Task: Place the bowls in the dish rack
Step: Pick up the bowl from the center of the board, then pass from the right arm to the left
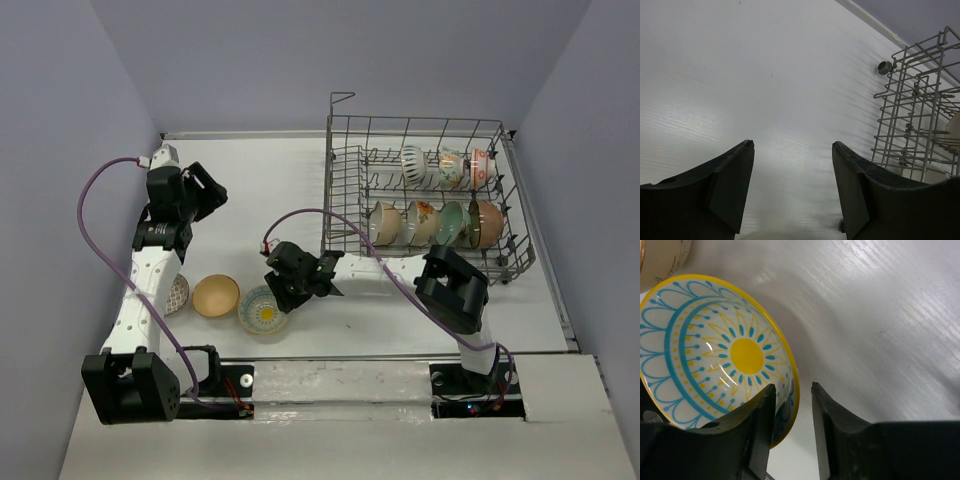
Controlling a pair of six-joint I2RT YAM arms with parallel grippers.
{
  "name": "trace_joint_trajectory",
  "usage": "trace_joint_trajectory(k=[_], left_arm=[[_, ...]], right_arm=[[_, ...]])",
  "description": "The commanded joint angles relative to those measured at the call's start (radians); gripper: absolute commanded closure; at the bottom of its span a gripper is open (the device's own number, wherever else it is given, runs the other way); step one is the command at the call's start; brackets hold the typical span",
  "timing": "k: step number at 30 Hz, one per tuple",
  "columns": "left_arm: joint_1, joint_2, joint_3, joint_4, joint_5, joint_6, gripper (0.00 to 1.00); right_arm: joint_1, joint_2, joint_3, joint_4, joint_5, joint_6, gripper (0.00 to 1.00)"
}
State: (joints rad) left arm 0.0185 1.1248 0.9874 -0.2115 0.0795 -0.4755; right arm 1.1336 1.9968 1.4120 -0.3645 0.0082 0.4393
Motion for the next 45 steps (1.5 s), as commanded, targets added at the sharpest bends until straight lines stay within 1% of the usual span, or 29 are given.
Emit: trace_joint_trajectory(k=[1, 3, 4, 7, 8, 9, 14, 18, 22, 23, 25, 26, 29, 30, 32, 33, 34, 35, 36, 38, 40, 41, 42, 43, 45], left_arm=[[0.005, -0.011, -0.015, 0.044, 0.019, 0.009, 0.27], [0.006, -0.011, -0.016, 0.046, 0.019, 0.011, 0.27], [0.006, -0.011, -0.016, 0.046, 0.023, 0.011, 0.27], [0.006, -0.01, -0.018, 0.047, 0.028, 0.009, 0.27], [0.006, -0.01, -0.016, 0.049, 0.028, 0.011, 0.27], [0.006, -0.01, -0.018, 0.049, 0.029, 0.009, 0.27], [0.006, -0.011, -0.021, 0.052, 0.04, 0.009, 0.27], [0.006, -0.013, -0.026, 0.058, 0.049, 0.008, 0.27], [0.006, -0.017, -0.027, 0.061, 0.054, 0.008, 0.27], [0.006, -0.017, -0.029, 0.061, 0.055, 0.005, 0.27], [0.006, -0.017, -0.029, 0.061, 0.059, 0.005, 0.27], [0.006, -0.017, -0.029, 0.064, 0.062, 0.005, 0.27], [0.006, -0.016, -0.03, 0.066, 0.066, 0.005, 0.27], [0.008, -0.014, -0.03, 0.066, 0.069, 0.005, 0.27], [0.008, -0.014, -0.032, 0.067, 0.071, 0.005, 0.27], [0.008, -0.014, -0.032, 0.069, 0.072, 0.005, 0.27], [0.008, -0.013, -0.033, 0.07, 0.075, 0.003, 0.27], [0.008, -0.011, -0.033, 0.07, 0.077, 0.003, 0.27], [0.008, -0.013, -0.033, 0.07, 0.078, 0.003, 0.27], [0.008, -0.01, -0.035, 0.072, 0.082, 0.003, 0.27], [0.008, -0.008, -0.035, 0.072, 0.085, 0.003, 0.27], [0.008, -0.008, -0.035, 0.072, 0.086, 0.003, 0.27], [0.008, -0.008, -0.035, 0.073, 0.086, 0.003, 0.27], [0.008, -0.008, -0.035, 0.073, 0.089, 0.003, 0.27], [0.008, -0.008, -0.036, 0.075, 0.089, 0.002, 0.27]], right_arm=[[0.005, 0.005, 0.041, 0.047, -0.037, -0.001, 0.62], [0.005, 0.007, 0.042, 0.05, -0.045, 0.003, 0.68], [0.005, 0.007, 0.042, 0.053, -0.047, 0.003, 0.73], [0.005, 0.007, 0.042, 0.053, -0.047, 0.003, 0.85], [0.005, 0.0, 0.044, 0.053, -0.044, 0.001, 0.94], [0.005, -0.006, 0.044, 0.052, -0.04, -0.001, 0.99], [0.005, -0.073, 0.067, 0.003, -0.008, -0.02, 0.99], [0.005, -0.188, 0.113, -0.051, 0.065, -0.063, 0.99], [0.005, -0.297, 0.215, -0.135, 0.238, -0.114, 0.99], [0.005, -0.312, 0.273, -0.148, 0.347, -0.14, 0.99], [0.005, -0.345, 0.339, -0.177, 0.487, -0.171, 0.99], [0.005, -0.351, 0.399, -0.182, 0.622, -0.213, 0.99], [-0.052, -0.354, 0.488, -0.172, 0.813, -0.273, 0.99], [-0.078, -0.348, 0.542, -0.165, 0.934, -0.316, 0.99], [-0.17, -0.348, 0.585, -0.133, 1.002, -0.355, 0.99], [-0.204, -0.352, 0.6, -0.111, 1.01, -0.366, 0.99], [-0.257, -0.358, 0.598, -0.037, 1.033, -0.388, 0.99], [-0.279, -0.362, 0.597, 0.005, 1.087, -0.416, 0.99], [-0.299, -0.352, 0.604, 0.039, 1.116, -0.486, 0.99], [-0.357, -0.327, 0.623, 0.143, 1.167, -0.571, 0.99], [-0.383, -0.302, 0.624, 0.232, 1.208, -0.654, 0.99], [-0.397, -0.291, 0.599, 0.363, 1.231, -0.706, 0.99], [-0.422, -0.28, 0.578, 0.459, 1.28, -0.841, 0.99], [-0.435, -0.261, 0.559, 0.619, 1.297, -0.908, 0.99], [-0.469, -0.231, 0.541, 0.722, 1.317, -1.028, 0.99]])
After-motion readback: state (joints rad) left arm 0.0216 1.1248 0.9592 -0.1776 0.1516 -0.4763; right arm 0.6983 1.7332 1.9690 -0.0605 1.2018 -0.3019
